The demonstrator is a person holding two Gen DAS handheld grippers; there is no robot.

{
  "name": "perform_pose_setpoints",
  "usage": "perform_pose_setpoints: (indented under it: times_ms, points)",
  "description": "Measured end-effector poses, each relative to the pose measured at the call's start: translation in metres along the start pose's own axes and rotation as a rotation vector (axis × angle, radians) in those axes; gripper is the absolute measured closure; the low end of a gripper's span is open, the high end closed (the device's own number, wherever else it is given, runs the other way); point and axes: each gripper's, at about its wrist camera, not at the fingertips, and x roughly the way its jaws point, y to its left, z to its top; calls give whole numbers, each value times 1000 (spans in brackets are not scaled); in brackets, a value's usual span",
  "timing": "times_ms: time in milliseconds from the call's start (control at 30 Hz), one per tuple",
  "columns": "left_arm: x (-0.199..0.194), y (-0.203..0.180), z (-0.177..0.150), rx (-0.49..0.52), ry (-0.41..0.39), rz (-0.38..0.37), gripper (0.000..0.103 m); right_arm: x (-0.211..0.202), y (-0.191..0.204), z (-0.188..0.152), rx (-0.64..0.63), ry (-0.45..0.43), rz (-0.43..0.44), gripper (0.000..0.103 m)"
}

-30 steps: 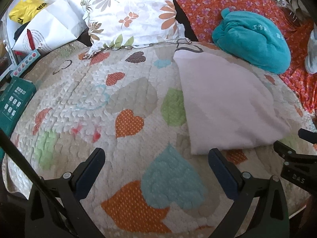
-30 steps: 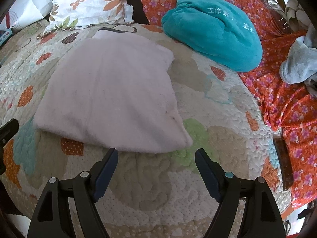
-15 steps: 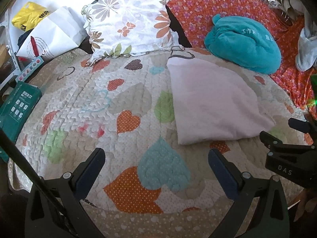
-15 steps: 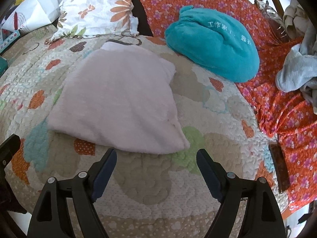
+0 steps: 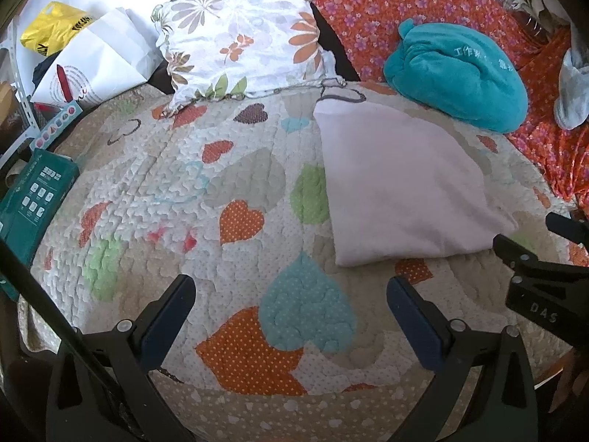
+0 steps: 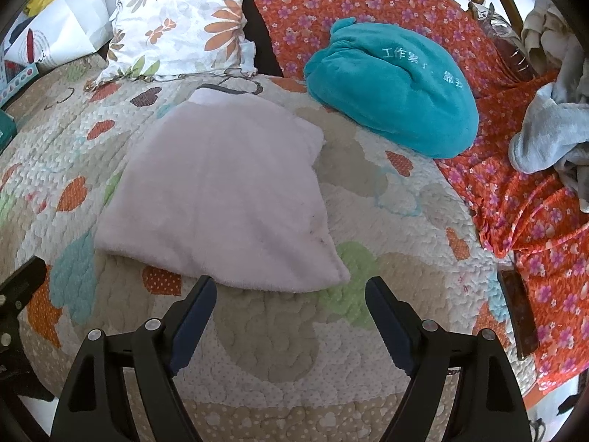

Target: Fold small clothes

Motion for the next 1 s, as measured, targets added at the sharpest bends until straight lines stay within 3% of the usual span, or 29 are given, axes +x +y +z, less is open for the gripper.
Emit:
perform_pose_setpoints:
  times_ms: [867, 1000]
  points:
    - [40, 1, 21, -39, 68, -42, 0, 19, 0, 6, 64, 29, 46, 16]
    - [54, 9, 31, -79, 121, -69, 0, 25, -1, 8, 82, 29, 62, 16]
